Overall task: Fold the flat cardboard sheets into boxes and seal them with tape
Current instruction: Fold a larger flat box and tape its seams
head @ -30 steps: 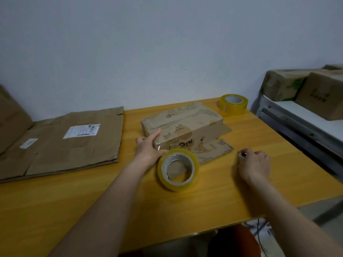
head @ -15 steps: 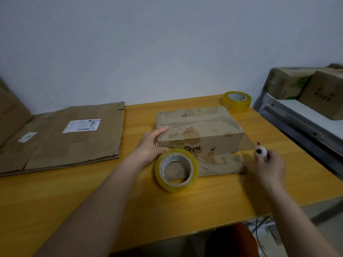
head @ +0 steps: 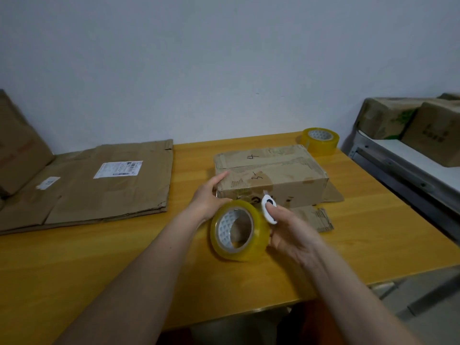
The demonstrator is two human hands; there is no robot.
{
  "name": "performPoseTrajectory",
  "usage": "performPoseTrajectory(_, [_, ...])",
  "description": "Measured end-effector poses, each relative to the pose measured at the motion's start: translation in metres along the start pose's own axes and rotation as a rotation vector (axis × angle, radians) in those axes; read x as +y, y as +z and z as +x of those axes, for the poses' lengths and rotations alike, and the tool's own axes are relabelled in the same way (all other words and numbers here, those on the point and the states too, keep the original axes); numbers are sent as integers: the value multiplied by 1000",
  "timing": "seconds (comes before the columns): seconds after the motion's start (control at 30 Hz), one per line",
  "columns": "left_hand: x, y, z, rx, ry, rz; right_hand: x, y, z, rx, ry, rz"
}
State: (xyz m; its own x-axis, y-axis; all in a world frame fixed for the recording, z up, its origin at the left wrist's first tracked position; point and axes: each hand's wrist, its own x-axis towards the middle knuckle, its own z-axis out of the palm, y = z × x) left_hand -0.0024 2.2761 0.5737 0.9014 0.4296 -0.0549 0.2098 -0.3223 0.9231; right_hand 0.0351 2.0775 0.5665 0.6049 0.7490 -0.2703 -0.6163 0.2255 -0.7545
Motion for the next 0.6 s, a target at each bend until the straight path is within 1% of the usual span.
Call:
performPoseTrajectory(0.07, [0,0,0,12,-42,-81,-2,11,-7,1,-55,-105])
performPoseTrajectory(0.13, [2,-1,-4,51,-108,-184,-3,22,-15,25,-104,-286])
performPoseTrajectory(0.23, [4,-3,-12,122,-276,-331,-1,40,-26,87,-192,-532])
performPoseTrajectory(0.27, [5,-3,-16,118,-338,-354,-1,44,-27,105,-214,-570])
performPoseTrajectory(0.37, [3,2,-26,4,-464,-407,0,53,-29,133,-224,-642])
performPoseTrajectory(0.47, [0,6,-30,-46,-484,-463,-4,51,-32,102,-213,-689])
performPoseTrajectory(0.5, [0,8,-31,-52,-479,-470,-7,48,-31,113,-228,-752])
performPoseTrajectory(0.53, [1,9,-31,-54,-475,-472,-11,44,-28,155,-273,-867])
performPoseTrajectory(0.6, [1,12,-30,-49,-467,-477,-22,36,-15,299,-415,-1143])
